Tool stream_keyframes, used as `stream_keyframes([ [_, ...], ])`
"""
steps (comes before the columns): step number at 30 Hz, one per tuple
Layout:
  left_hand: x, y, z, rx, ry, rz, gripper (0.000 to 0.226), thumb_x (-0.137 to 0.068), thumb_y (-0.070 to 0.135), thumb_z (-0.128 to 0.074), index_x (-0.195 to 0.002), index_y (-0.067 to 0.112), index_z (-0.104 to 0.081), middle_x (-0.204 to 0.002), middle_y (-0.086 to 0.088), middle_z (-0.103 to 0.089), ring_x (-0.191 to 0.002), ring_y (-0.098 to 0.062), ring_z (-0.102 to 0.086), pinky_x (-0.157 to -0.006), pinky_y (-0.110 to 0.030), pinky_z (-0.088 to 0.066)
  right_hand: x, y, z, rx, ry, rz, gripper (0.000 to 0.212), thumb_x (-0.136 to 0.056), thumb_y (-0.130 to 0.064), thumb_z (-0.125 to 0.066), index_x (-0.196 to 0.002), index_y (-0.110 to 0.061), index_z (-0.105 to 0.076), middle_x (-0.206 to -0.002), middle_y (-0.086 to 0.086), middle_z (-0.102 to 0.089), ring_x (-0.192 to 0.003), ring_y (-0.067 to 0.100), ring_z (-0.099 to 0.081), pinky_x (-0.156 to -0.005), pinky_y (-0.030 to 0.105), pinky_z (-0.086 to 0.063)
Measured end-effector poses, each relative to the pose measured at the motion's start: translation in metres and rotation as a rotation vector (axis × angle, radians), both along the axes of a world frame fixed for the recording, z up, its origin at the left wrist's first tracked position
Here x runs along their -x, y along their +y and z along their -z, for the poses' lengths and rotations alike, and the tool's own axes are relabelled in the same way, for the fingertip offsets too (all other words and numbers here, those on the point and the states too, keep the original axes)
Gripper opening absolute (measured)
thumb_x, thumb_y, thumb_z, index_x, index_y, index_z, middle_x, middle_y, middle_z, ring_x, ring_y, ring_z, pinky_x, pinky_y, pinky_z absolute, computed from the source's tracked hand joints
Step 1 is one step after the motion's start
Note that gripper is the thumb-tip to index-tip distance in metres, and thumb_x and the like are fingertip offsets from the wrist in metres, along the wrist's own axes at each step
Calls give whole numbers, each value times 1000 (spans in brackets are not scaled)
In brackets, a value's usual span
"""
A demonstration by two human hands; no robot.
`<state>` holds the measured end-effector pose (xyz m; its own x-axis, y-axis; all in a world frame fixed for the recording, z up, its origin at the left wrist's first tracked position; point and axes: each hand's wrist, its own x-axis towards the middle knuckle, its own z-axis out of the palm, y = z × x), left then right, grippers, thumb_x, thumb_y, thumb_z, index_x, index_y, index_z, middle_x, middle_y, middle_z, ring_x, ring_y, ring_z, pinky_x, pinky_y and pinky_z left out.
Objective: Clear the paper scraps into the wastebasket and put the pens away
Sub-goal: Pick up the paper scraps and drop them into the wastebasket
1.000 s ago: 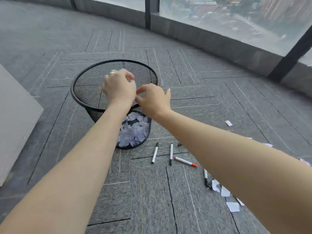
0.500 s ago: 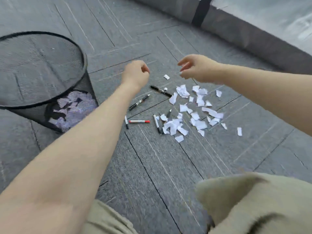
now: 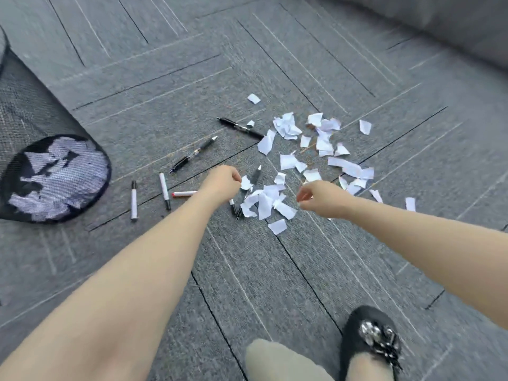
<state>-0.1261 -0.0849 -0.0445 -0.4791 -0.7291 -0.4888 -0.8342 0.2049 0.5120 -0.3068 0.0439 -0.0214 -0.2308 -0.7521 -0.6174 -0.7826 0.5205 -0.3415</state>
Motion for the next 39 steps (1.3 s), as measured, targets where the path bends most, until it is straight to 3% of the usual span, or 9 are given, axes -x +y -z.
stream_keyframes([
  [8, -19, 19, -5, 26, -44, -105, 17, -90, 13, -51, -100, 11, -65, -105, -7, -67, -93, -26, -61, -85, -36, -52, -23, -4, 43, 109, -62, 266, 28, -85, -23, -64, -109, -9, -61, -110, 8, -66, -91, 23, -62, -81, 36, -53],
  [11, -18, 37, 18, -58, -53, -196, 18, -89, 21, -56, -101, 8, -58, -99, -8, -64, -85, -26, -59, -77, -34, -50, -31, 2, 62, 168, 51, 270, 28, -82, -27, -66, -106, -13, -60, -108, 6, -64, -93, 25, -62, -83, 43, -53],
  [15, -5, 66, 39, -32, -16, -352, 21, -90, 28, -55, -94, 11, -43, -85, -5, -54, -68, -22, -47, -55, -31, -35, -35, 7, 77, 211, 95, 298, 19, -78, -32, -65, -91, -20, -57, -98, 1, -63, -88, 24, -60, -80, 41, -49],
  [19, 5, 75, 43, 49, 11, -497, 13, -93, 27, -51, -88, 15, -48, -88, -3, -58, -69, -22, -49, -60, -30, -36, -38, 13, 85, 238, 86, 361, 13, -83, -33, -62, -84, -21, -61, -95, 0, -64, -87, 23, -60, -82, 44, -50],
  [22, 7, 79, 41, 27, 81, -581, 12, -93, 24, -53, -87, 16, -59, -90, 1, -61, -73, -19, -52, -62, -28, -37, -40, 15, 83, 302, -87, 524, 9, -89, -28, -59, -82, -23, -60, -88, -3, -64, -84, 20, -61, -80, 43, -51],
  [25, 2, 82, 40, -10, 205, -647, 11, -91, 22, -56, -84, 16, -61, -86, 1, -60, -76, -16, -52, -59, -26, -36, -31, 20, 74, 314, -261, 624, 12, -93, -26, -53, -89, -18, -60, -82, 1, -63, -69, 19, -55, -64, 33, -45],
  [29, 10, 79, 28, -12, 213, -380, 9, -90, 24, -58, -82, 19, -58, -87, 4, -53, -77, -12, -50, -69, -24, -39, -20, 31, 59, 205, -347, 532, 18, -92, -30, -55, -89, -15, -65, -72, -1, -58, -55, 14, -44, -55, 30, -39],
  [34, 30, 69, 27, 89, 134, -190, 13, -89, 28, -58, -83, 18, -60, -101, 5, -49, -78, -14, -50, -74, -31, -44, -40, 30, 65, 230, -186, 168, 14, -84, -30, -66, -84, -16, -70, -99, -4, -57, -92, 13, -51, -83, 31, -42],
  [39, 36, 73, 39, 191, -8, -78, 12, -91, 20, -54, -90, 10, -60, -111, -2, -52, -94, -22, -53, -74, -38, -49, -50, 23, 75, 271, -28, 3, 11, -84, -23, -65, -87, -14, -70, -105, 2, -57, -99, 24, -50, -84, 36, -42],
])
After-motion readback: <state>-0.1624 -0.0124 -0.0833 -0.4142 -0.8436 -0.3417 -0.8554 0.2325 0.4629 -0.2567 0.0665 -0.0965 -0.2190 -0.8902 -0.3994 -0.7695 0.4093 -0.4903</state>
